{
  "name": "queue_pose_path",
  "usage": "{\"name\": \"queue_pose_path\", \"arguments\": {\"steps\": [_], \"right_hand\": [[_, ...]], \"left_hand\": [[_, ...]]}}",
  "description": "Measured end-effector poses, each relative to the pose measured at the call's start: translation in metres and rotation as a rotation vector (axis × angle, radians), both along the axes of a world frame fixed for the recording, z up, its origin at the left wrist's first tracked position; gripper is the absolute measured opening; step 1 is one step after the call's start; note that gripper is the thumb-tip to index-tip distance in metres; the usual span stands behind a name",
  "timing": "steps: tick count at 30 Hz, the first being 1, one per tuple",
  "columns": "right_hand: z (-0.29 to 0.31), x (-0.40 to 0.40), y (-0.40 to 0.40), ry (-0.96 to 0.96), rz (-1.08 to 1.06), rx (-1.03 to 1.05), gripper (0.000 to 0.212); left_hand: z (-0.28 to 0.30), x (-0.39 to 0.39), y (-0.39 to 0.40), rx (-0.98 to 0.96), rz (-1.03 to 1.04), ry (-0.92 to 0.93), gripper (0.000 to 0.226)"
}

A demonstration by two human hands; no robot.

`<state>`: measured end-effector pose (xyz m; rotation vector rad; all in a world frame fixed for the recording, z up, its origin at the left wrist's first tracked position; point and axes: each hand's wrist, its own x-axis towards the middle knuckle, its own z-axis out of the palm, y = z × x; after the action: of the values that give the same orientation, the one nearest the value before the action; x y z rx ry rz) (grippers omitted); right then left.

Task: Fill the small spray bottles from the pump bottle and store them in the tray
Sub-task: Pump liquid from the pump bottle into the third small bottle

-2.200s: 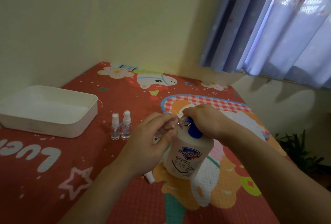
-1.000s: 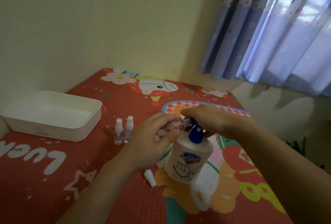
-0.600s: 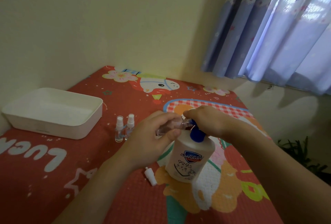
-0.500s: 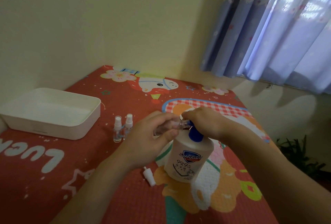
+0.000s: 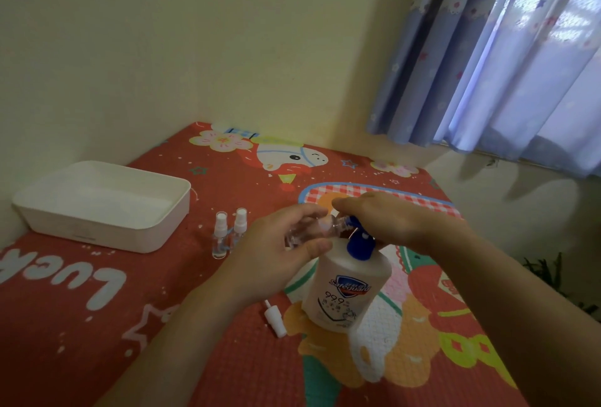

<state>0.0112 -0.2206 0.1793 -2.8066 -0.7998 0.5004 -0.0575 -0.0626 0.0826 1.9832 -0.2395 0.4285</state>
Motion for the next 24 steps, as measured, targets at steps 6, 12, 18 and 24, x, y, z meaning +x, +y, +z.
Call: {"name": "queue_pose_path", "arguments": {"steps": [6,12,18,24], "right_hand": [[0.000,0.001,-0.003,-0.038,0.021,-0.053,0.027],[-0.010,0.004,0.000,-0.147,0.028,-0.052,0.024],[-0.022,0.010,0.000,-0.262,0.080,-0.109,0.025],[-0.022,0.008,0.001,-0.256,0.064,-0.111,0.026]], "left_hand": [[-0.001,-0.002,-0.003,-0.043,0.039,-0.017,0.031],[-0.001,-0.002,-0.003,-0.051,0.043,-0.031,0.028],[-0.007,0.000,-0.002,-0.057,0.049,-0.018,0.029],[-0.008,-0.001,-0.003,-0.057,0.048,-0.014,0.028]]}}
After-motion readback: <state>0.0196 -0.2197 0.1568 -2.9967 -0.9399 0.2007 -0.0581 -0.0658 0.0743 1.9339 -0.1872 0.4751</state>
